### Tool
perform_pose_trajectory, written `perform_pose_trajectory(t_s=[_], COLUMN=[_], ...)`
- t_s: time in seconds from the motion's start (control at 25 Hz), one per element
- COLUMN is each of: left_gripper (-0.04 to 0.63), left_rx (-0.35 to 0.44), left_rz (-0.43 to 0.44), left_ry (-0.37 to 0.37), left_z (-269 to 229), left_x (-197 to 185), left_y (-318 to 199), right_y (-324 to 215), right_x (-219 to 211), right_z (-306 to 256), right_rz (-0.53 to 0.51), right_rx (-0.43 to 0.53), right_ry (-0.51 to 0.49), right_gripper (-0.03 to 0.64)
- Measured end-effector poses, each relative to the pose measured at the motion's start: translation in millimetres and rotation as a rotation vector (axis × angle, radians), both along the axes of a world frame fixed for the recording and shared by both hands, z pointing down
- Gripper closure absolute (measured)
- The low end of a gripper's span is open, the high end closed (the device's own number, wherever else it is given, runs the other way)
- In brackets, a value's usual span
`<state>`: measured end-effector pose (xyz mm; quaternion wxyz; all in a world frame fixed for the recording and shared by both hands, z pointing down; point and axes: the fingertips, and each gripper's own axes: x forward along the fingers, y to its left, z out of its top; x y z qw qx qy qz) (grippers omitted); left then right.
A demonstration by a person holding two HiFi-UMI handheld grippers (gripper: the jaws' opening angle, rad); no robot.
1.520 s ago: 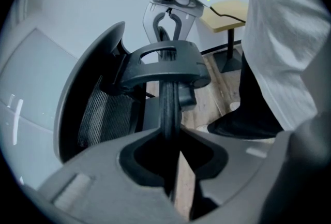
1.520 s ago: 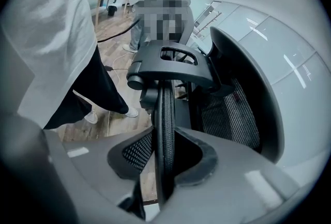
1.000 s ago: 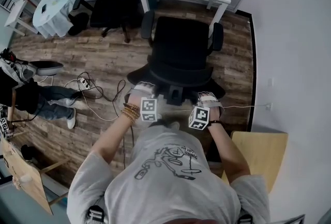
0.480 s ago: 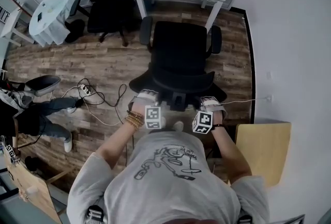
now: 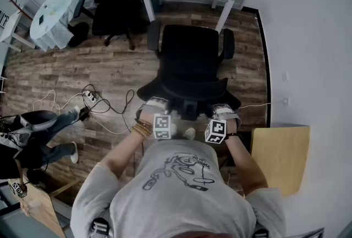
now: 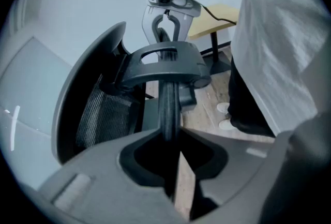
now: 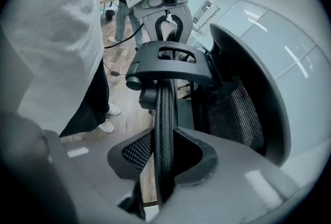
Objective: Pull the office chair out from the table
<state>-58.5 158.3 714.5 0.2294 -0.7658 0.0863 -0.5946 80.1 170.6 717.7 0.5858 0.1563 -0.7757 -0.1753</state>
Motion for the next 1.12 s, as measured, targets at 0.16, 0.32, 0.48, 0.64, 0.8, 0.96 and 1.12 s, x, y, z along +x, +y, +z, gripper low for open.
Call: perform_pose_trajectory(t_s=[0.16, 0.32, 0.48, 0.64, 0.8, 0.96, 1.12], left_gripper=[0.481, 0.469, 0.485, 0.560, 0.592, 0.592, 0.592], left_rx=[-0.002, -0.011, -0.018, -0.040, -0.108, -0.196, -0.214], left_rz=[-0.014, -0.026, -0.038, -0.131, -0.250, -0.349, -0.406], left_ry=[0.012, 0.033, 0.114, 0.291, 0.583, 0.912, 1.204], left_z=[-5, -15, -46, -87, -143, -204, -266], left_x=[0, 3, 6, 9, 24, 43, 55], left_y=[-5, -1, 10, 12, 11, 13, 12], right_y=[-4, -2, 4, 8, 3, 1, 2], right_x=[-2, 0, -6, -15, -28, -42, -50], right_z=[-6, -15, -44, -91, -156, -221, -280], right_rz=[0.016, 0.030, 0.044, 0.122, 0.231, 0.303, 0.328], right_rx=[0.003, -0.020, -0.036, -0.052, -0.052, -0.052, -0.034], right_ry=[-0.030, -0.037, -0.088, -0.279, -0.570, -0.869, -1.140], right_gripper=[0.483, 0.472, 0.462, 0.495, 0.526, 0.543, 0.563])
